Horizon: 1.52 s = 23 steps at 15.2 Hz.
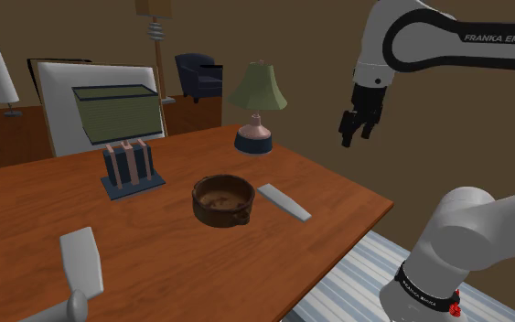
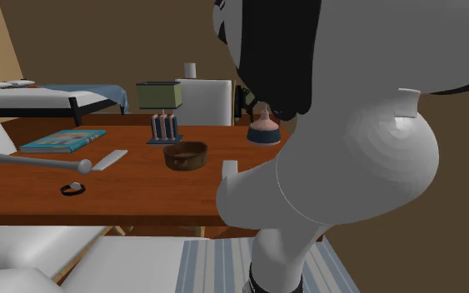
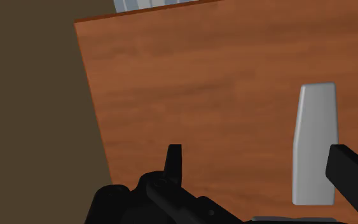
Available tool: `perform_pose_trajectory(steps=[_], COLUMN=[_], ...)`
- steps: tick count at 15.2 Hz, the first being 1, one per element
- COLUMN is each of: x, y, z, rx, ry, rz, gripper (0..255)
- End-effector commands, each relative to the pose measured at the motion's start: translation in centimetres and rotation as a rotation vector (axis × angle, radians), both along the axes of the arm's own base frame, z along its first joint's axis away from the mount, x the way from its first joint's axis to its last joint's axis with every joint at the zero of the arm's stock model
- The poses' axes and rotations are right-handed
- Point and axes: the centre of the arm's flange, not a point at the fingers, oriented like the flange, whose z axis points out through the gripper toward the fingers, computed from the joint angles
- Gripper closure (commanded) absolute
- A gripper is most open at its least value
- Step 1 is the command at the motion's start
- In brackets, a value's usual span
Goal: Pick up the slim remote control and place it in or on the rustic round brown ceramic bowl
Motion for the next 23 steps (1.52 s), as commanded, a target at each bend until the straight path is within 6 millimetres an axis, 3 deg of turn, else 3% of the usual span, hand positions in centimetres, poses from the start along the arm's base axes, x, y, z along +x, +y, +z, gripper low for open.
perform_pose_trajectory(steps=[1, 21, 23], x=[0.0, 12.4, 12.6], y=[0.0, 9.3, 9.5], z=[0.0, -20.2, -21.0], rx=[0.0, 0.106, 0.108], ry=[0.0, -0.021, -0.022], rz=[0.0, 0.106, 0.107], gripper=[0, 0, 0])
